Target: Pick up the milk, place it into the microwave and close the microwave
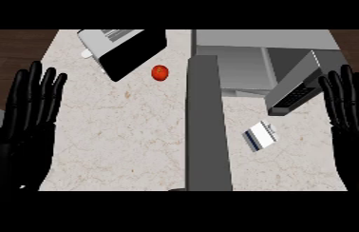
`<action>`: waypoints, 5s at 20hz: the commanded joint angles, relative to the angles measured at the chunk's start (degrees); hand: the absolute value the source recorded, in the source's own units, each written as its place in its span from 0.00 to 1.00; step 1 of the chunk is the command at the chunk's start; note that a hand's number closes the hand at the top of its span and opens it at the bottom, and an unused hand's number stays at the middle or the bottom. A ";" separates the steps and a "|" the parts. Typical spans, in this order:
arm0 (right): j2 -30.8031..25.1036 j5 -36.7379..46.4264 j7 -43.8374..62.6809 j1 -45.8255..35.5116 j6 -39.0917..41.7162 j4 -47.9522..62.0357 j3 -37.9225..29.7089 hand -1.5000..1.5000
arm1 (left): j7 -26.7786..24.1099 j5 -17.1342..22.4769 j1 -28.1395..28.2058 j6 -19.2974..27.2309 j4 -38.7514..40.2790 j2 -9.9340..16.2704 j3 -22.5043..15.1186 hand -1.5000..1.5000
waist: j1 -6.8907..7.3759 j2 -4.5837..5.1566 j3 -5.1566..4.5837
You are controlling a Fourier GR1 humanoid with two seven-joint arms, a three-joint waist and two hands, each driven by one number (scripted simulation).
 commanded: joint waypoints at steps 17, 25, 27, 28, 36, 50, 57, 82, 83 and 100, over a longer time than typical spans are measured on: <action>6.12 -2.30 -7.15 18.04 2.64 -0.85 22.89 0.00 | 0.31 9.71 6.96 -5.96 6.18 2.35 8.97 0.00 | -1.32 0.47 1.50; 5.20 0.91 -8.52 12.59 -3.80 3.53 13.13 0.00 | -7.32 11.21 13.95 -11.36 6.93 2.54 11.13 0.00 | -1.10 0.59 1.48; 6.07 3.39 -12.71 13.28 -5.86 6.40 14.72 0.00 | -4.34 9.59 18.89 -10.55 -0.25 0.12 7.09 0.00 | -0.93 0.51 1.51; 6.13 5.80 -11.24 10.87 -9.05 7.63 15.84 0.00 | -6.38 8.58 17.02 -10.43 3.39 -0.02 7.50 0.00 | -0.99 0.57 1.49; 6.13 7.24 -19.85 13.07 -15.72 15.64 17.97 0.00 | -9.28 10.70 25.84 -15.25 -0.15 0.34 9.34 0.00 | -0.85 0.52 1.49; 3.36 0.68 -30.18 5.38 -11.25 33.98 0.89 0.00 | -12.39 7.23 24.28 -16.27 3.16 -1.81 8.96 0.00 | -1.07 0.60 1.50; -0.13 -1.15 -33.49 2.77 -6.50 43.49 -3.03 0.00 | -9.39 5.42 26.99 -12.29 -2.07 -3.23 3.90 0.00 | -0.97 0.58 1.51; -4.41 2.00 -56.55 -16.83 -1.73 94.03 -10.59 0.00 | -14.64 7.44 29.94 -18.62 0.44 -3.21 9.94 0.00 | -0.35 0.74 1.56; -6.00 1.66 -52.66 -17.71 -0.98 90.60 -10.30 0.00 | -9.06 12.04 27.50 -19.03 -1.24 -1.43 12.23 0.00 | -0.69 0.65 1.52; -5.17 -0.16 -65.00 -25.86 4.21 108.37 -15.07 0.00 | -12.46 6.73 27.22 -16.09 0.49 -3.27 7.37 0.00 | 0.26 1.05 1.68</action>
